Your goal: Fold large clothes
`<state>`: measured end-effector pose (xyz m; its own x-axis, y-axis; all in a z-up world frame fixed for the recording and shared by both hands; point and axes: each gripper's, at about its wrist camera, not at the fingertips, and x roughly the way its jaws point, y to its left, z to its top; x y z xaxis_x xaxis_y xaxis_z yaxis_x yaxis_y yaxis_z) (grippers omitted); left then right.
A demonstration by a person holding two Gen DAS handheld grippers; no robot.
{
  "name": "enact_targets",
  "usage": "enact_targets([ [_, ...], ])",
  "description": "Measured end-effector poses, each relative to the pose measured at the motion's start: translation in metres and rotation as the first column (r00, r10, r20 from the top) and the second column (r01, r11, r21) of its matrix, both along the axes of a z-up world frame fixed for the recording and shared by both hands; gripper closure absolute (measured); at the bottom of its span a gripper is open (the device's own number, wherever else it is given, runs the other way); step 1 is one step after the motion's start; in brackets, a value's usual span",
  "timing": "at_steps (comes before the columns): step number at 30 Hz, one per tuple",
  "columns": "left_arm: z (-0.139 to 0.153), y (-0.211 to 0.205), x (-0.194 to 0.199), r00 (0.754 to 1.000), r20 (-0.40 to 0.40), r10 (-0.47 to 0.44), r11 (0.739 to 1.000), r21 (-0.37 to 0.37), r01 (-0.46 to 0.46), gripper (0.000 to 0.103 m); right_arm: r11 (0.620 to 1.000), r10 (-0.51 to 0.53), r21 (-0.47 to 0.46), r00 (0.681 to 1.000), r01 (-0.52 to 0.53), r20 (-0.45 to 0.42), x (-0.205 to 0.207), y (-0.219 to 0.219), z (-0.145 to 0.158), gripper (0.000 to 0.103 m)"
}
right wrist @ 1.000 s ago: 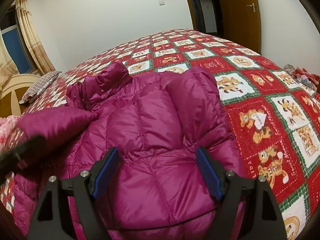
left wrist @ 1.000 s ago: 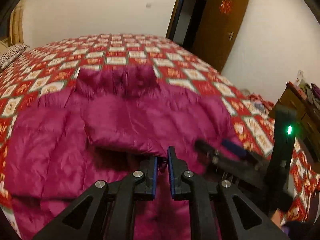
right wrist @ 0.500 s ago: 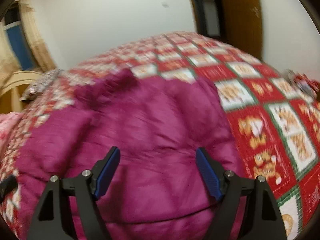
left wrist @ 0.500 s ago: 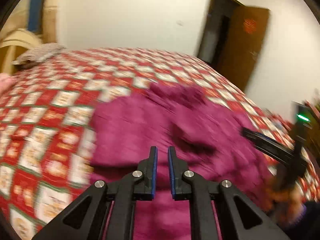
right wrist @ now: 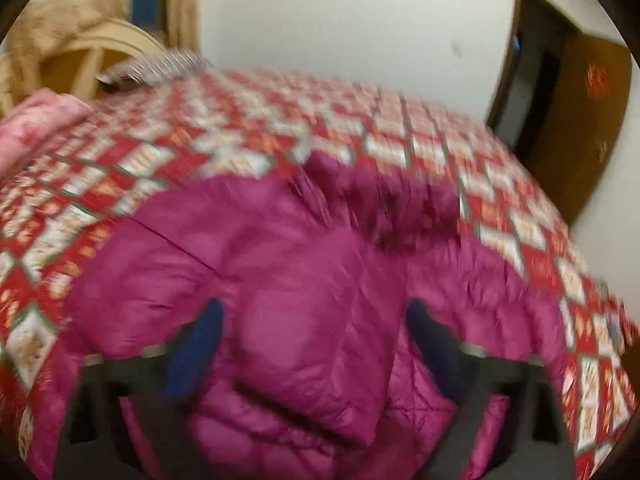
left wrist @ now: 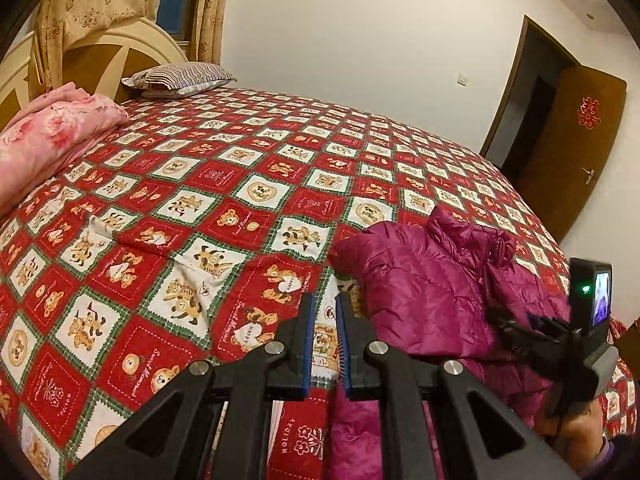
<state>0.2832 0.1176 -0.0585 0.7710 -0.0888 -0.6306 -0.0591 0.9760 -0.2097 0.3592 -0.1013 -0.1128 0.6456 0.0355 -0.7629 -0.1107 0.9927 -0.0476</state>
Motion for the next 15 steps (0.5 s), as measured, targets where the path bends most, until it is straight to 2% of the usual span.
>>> enact_targets([
  [1,0.000,-0.001,0.000,1.000,0.006,-0.006,1.000,0.002,0.006,0.093,0.998,-0.029,0.054,1.000,0.029,-0.004,-0.005,-0.013,0.001,0.066],
  [3,-0.001,-0.006,0.003,1.000,0.008,-0.018,1.000,0.011,0.017,0.093,0.977,-0.077,0.199,0.997,0.073,0.017,-0.019,-0.041,0.009,0.071],
  [5,-0.003,-0.014,0.008,0.999,-0.002,-0.033,0.999,0.004,0.033,0.093,0.924,-0.151,0.361,0.988,0.130,0.032,-0.041,-0.076,0.015,0.072],
  [7,-0.004,-0.025,0.013,0.999,-0.008,-0.054,0.999,-0.004,0.054,0.093,0.871,-0.239,0.443,0.971,0.210,0.008,-0.057,-0.100,0.010,0.066],
  [8,-0.005,-0.033,0.017,0.998,-0.013,-0.067,0.998,-0.003,0.067,0.093,0.852,-0.276,0.455,0.961,0.258,-0.027,-0.065,-0.113,0.001,0.053],
  [10,-0.005,-0.042,0.022,0.997,-0.021,-0.077,0.997,0.007,0.077,0.093,0.859,-0.314,0.402,0.946,0.318,-0.077,-0.074,-0.124,-0.010,0.039],
  [12,-0.003,-0.053,0.033,0.996,-0.025,-0.086,0.996,0.025,0.087,0.093,0.870,-0.327,0.361,0.941,0.335,-0.085,-0.083,-0.135,-0.012,0.039],
  [15,0.002,-0.074,0.055,0.996,-0.036,-0.086,0.993,0.082,0.089,0.093,0.861,-0.401,0.347,0.916,0.371,0.017,-0.101,-0.149,0.011,0.039],
])
